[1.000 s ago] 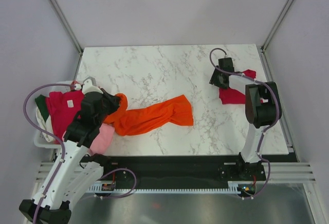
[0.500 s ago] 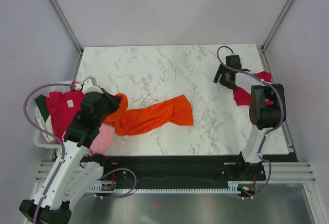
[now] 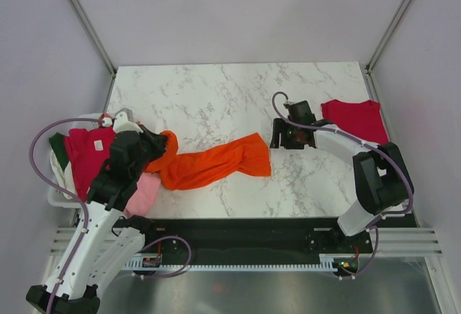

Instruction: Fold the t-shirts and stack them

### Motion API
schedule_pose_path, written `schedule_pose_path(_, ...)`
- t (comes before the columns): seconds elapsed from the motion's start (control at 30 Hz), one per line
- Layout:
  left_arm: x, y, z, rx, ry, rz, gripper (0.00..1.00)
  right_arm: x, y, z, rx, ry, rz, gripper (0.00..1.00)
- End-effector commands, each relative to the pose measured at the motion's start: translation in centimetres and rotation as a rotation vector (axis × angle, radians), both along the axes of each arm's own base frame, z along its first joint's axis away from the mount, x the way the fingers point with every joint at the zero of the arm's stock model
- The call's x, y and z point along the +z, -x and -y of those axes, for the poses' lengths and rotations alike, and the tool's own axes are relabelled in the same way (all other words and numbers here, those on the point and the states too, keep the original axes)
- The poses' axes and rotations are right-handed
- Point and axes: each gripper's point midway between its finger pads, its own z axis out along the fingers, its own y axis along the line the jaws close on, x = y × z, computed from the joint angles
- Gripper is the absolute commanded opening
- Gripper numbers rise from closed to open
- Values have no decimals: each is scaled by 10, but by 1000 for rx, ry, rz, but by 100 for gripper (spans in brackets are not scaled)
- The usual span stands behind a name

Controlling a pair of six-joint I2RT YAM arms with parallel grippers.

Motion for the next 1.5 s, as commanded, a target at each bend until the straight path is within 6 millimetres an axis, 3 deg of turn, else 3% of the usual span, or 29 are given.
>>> schedule_pose_path(0.0,26,-4,-5,5,-25,71,2,14,16,-26,105,-66,24,69)
schedule_pose_path(0.17,30,-3,-10,27,-45,77,2,19,29,-52,200,-118,33,68)
schedule_pose_path(0.37,31,-2,-12,34,-48,78,2,5,32,-65,245,-144,8,63)
schedule_pose_path(0.47,30,-3,-13,36,-56,74,2,3,30,-72,262,-168,12,45)
schedule_pose_path(0.5,30,-4,-13,39,-59,73,2,6,26,-74,260,-170,19,27)
schedule_pose_path(0.57,28,-6,-13,40,-64,62,2,9,22,-74,257,-164,31,11)
schedule_pose_path(0.6,26,-7,-13,43,-65,56,2,14,14,-70,234,-141,55,0)
schedule_pose_path(0.67,22,-12,-12,50,-64,33,2,34,0,-61,187,-110,110,0)
schedule_pose_path(0.7,19,-14,-11,50,-69,20,2,32,0,-56,176,-105,99,0)
schedule_pose_path(0.77,22,-21,-10,53,-70,11,2,57,-19,-47,139,-109,150,0)
schedule_pose_path(0.8,18,-29,-9,56,-85,-18,2,63,-26,-34,94,-109,141,0)
schedule_pose_path(0.87,39,-42,-10,58,-92,-2,2,90,-46,-22,44,-135,183,0)
schedule_pose_path(0.9,32,-52,-6,35,-99,-57,2,108,-60,-6,-9,-156,204,0)
schedule_pose_path(0.93,62,-60,-15,60,-86,-19,2,121,-66,1,-32,-175,222,0)
schedule_pose_path(1.0,81,-70,-21,68,-78,-25,2,150,-76,15,-63,-216,266,0)
schedule_pose_path(1.03,103,-72,-32,98,-84,-10,2,170,-75,21,-75,-223,311,0)
schedule_pose_path(1.13,140,-63,-51,156,-112,66,2,204,-68,42,-122,-187,388,0)
schedule_pose_path(1.17,145,-59,-55,175,-118,82,2,207,-62,46,-132,-175,389,0)
schedule_pose_path(1.3,145,-31,-66,225,-110,118,2,223,-29,63,-160,-131,444,0)
schedule_pose_path(1.33,132,-28,-65,224,-104,97,2,226,-24,65,-165,-128,453,0)
schedule_pose_path(1.4,131,-13,-66,225,-89,119,2,228,-10,71,-176,-113,462,0)
schedule_pose_path(1.43,121,-11,-66,226,-82,105,2,241,-2,76,-190,-110,499,0)
schedule_pose_path(1.47,124,-4,-66,229,-73,127,2,246,4,78,-190,-104,510,0)
